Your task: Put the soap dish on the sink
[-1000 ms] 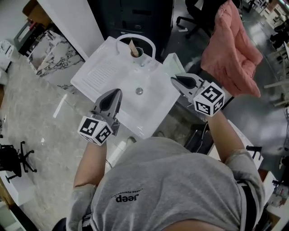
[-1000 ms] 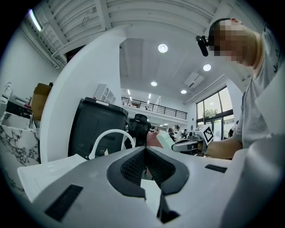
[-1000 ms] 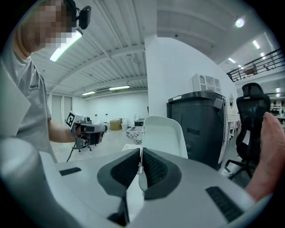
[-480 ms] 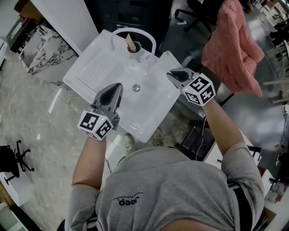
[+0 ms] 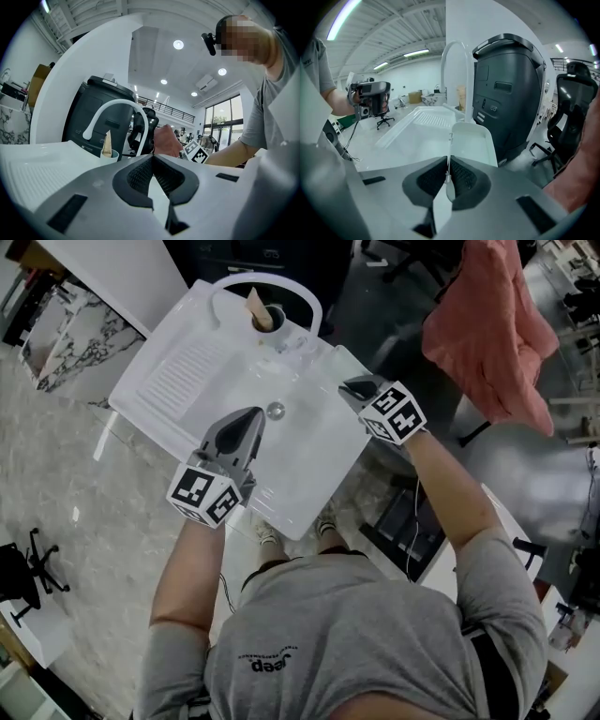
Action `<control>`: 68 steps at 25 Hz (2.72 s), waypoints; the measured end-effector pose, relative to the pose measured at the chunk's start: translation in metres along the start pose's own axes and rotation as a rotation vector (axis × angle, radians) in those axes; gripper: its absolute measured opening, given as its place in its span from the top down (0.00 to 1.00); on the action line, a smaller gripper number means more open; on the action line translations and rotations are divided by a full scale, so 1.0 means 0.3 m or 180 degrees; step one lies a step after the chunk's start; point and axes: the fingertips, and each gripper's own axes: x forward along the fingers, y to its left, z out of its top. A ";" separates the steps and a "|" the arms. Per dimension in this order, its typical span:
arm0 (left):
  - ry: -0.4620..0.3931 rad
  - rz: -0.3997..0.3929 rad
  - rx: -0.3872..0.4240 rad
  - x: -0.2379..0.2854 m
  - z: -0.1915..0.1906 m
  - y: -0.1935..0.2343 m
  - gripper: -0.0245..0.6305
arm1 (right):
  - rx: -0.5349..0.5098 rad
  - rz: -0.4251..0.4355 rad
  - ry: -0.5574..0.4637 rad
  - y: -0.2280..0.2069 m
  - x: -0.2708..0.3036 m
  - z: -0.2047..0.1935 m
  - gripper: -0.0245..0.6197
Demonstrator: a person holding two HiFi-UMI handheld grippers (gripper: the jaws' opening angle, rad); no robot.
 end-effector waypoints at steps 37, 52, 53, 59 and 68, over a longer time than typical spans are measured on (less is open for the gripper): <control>0.0048 -0.0061 -0.0148 0.069 -0.136 0.053 0.94 | -0.0166 0.0092 0.0816 -0.027 0.292 -0.172 0.75; -0.0121 0.0040 0.0073 -0.048 0.146 0.018 0.94 | 0.0110 -0.0030 -0.0341 -0.002 -0.112 0.274 0.72; -0.0138 0.0051 0.0104 -0.062 0.176 0.008 0.94 | 0.0139 -0.0010 -0.0448 0.009 -0.153 0.311 0.72; -0.0287 0.0083 0.0259 -0.154 0.367 -0.049 0.94 | 0.0253 0.0100 -0.1035 0.092 -0.365 0.516 0.72; -0.0376 0.0082 0.0385 -0.296 0.498 -0.151 0.94 | 0.0244 0.0273 -0.1517 0.272 -0.521 0.607 0.73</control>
